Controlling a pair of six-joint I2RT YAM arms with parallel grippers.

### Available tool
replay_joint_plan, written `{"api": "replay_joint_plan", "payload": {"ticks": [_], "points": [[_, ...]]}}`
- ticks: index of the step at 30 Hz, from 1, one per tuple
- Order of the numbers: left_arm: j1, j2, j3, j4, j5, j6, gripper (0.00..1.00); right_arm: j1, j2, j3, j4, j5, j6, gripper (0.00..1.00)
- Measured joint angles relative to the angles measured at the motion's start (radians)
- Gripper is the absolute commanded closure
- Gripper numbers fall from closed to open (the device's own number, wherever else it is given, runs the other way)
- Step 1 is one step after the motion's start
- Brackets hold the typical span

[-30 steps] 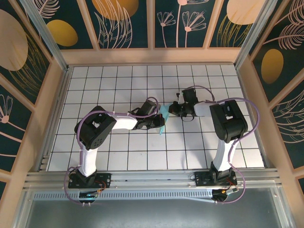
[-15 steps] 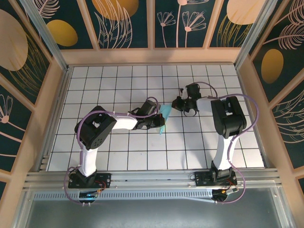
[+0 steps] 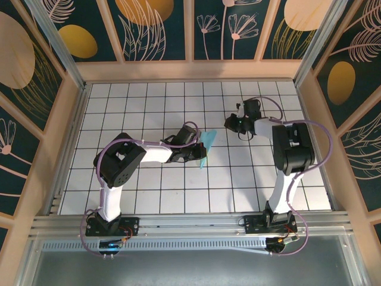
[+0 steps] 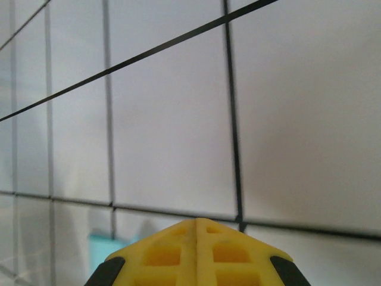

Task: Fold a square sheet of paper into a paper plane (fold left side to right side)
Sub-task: Fold the wing for the fifth time at the center of the table.

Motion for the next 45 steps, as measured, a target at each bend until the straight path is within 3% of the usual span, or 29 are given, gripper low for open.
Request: {"api": "replay_joint_plan", "payload": {"ticks": [6,20,37,45], "points": [[0.0,0.0,0.0,0.0,0.0,0.0,1.0,0.055,-0.14,-0.096,0.003,-0.094,0.047,1.0],[0.0,0.0,0.001,0.0,0.0,0.0,1.0,0.185,-0.087,-0.136,0.034,-0.181,0.168,1.0],[0.0,0.0,0.009,-0.013,0.0,0.0,1.0,0.196,0.003,-0.147,0.04,-0.177,0.2,1.0],[-0.003,0.0,0.031,-0.053,-0.014,0.007,0.94,0.196,0.011,-0.149,0.04,-0.172,0.177,1.0]]}}
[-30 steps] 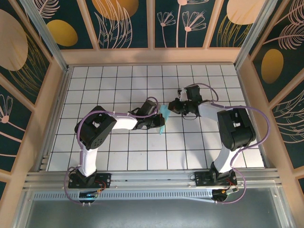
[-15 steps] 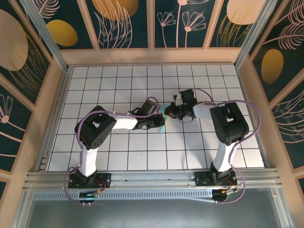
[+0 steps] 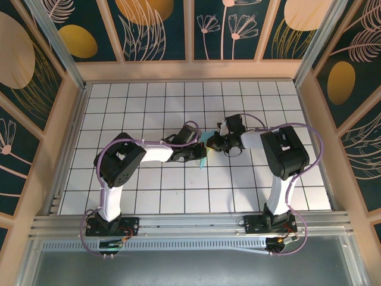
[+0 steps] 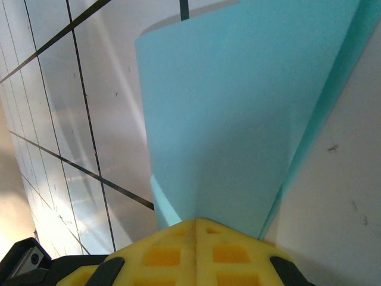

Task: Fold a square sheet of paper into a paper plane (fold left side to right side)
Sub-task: Fold the wing for the fifth time at the center of the table.

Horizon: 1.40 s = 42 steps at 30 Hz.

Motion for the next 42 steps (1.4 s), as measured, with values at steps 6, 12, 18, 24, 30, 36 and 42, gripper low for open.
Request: {"api": "replay_joint_plan", "payload": {"ticks": [6,12,18,24,30,36,42], "points": [[-0.001,-0.036,0.006,-0.069,-0.016,0.011,0.91,0.0,0.002,0.0,0.0,0.0,-0.018,1.0],[0.0,-0.116,0.004,-0.088,-0.001,0.014,0.93,0.0,0.002,0.0,0.001,0.0,-0.023,1.0],[-0.006,-0.142,-0.02,-0.053,0.072,0.01,0.96,0.0,0.002,0.0,0.001,0.0,-0.023,1.0],[-0.025,-0.122,-0.02,-0.034,0.109,0.006,0.97,0.0,0.002,-0.003,0.005,0.0,-0.023,1.0],[-0.026,-0.076,-0.02,-0.035,0.106,0.006,0.97,0.0,0.002,-0.003,0.005,0.0,-0.023,1.0],[-0.026,-0.066,-0.02,-0.035,0.106,0.006,0.97,0.0,0.002,-0.003,0.005,0.0,-0.024,1.0],[-0.026,-0.059,-0.02,-0.035,0.106,0.006,0.97,0.0,0.002,-0.003,0.005,0.0,-0.024,1.0]]}}
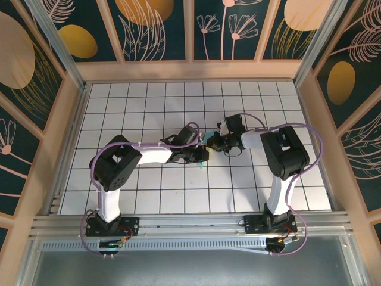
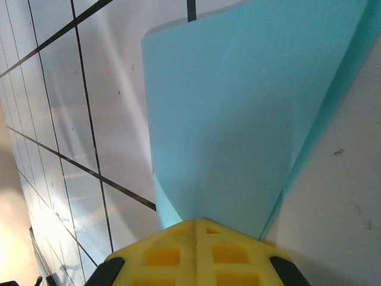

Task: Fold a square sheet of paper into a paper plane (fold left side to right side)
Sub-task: Fold the wing for the fifth time at the center of the table.

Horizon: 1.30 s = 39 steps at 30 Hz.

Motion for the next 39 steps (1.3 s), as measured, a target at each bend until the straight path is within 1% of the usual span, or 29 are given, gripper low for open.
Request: {"api": "replay_joint_plan", "payload": {"ticks": [39], "points": [[0.0,0.007,-0.034,0.005,-0.008,0.001,0.98,0.0,0.002,0.0,0.0,0.0,-0.003,1.0]]}}
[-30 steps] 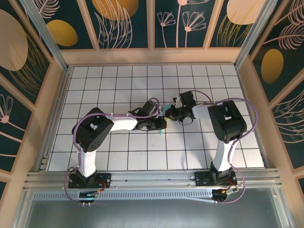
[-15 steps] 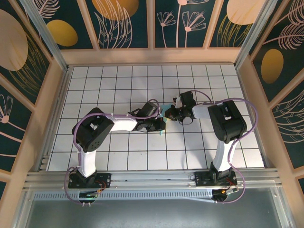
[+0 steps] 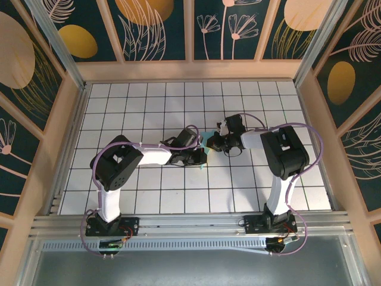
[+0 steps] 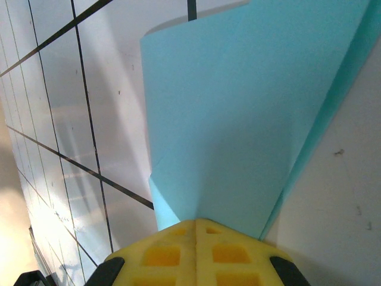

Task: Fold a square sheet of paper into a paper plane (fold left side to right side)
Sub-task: Fold the wing for the fifth time at the center of the table.

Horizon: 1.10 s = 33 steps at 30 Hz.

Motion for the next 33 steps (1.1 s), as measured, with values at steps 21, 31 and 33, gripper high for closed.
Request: {"api": "replay_joint_plan", "payload": {"ticks": [21,31,33], "points": [[-0.001,-0.037,-0.092,0.074,-0.026,0.102,0.97,-0.001,0.002,0.0,0.002,-0.004,0.0,1.0],[0.002,-0.101,-0.134,0.022,-0.054,0.102,0.96,-0.001,0.004,0.003,-0.002,-0.007,0.0,1.0],[0.005,-0.106,-0.12,-0.005,-0.058,0.1,0.97,-0.001,0.005,0.005,-0.003,-0.007,0.0,1.0]]}}
